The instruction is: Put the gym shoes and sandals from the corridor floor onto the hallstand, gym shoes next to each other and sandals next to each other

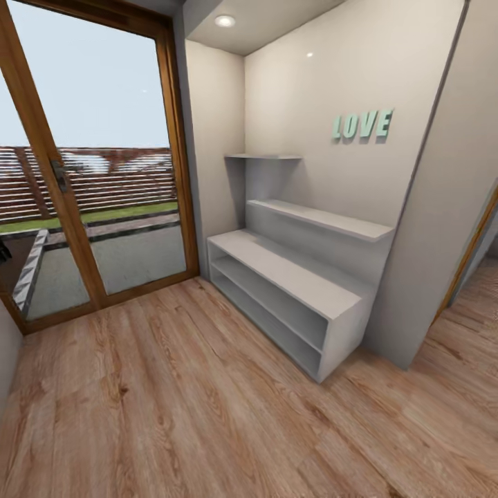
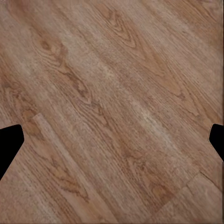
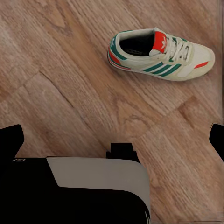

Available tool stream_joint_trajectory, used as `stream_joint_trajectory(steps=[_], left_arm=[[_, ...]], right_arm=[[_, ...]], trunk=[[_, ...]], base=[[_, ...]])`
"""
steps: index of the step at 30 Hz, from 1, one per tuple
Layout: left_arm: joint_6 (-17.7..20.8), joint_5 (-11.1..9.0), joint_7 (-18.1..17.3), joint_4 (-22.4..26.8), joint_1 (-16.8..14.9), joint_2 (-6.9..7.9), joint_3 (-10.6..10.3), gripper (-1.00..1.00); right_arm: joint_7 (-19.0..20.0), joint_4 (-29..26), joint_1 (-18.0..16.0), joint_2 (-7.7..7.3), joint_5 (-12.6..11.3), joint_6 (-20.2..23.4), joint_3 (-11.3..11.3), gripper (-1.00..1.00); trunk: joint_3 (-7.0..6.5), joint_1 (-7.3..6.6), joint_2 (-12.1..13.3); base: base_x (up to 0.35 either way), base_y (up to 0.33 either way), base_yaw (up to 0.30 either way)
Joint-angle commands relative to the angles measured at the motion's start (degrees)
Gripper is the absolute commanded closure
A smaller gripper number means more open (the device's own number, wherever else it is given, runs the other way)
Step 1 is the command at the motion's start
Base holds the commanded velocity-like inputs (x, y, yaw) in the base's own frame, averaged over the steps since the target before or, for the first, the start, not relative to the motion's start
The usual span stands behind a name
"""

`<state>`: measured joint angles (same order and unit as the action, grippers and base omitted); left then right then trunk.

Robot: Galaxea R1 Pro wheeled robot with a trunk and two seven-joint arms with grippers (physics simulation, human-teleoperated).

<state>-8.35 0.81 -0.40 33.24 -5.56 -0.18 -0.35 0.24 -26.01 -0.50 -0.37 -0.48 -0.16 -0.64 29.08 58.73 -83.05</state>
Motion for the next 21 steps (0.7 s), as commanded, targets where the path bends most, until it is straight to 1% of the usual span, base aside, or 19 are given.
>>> stream_joint_trajectory(steps=[1, 21], left_arm=[[-0.17, 0.1, -0.04, -0.02, -0.03, 0.0, 0.0, -1.0], [-0.17, 0.07, -0.04, -0.02, -0.01, 0.0, 0.0, -1.0]], right_arm=[[0.03, -0.01, -0.03, 0.01, -0.05, -0.02, -0.06, -1.0], [0.03, -0.01, -0.03, 0.01, -0.05, -0.02, -0.06, -1.0]], trunk=[[0.06, 0.0, -0.03], [0.06, 0.0, -0.03]], base=[[0.0, 0.0, -0.252], [0.0, 0.0, -0.252]])
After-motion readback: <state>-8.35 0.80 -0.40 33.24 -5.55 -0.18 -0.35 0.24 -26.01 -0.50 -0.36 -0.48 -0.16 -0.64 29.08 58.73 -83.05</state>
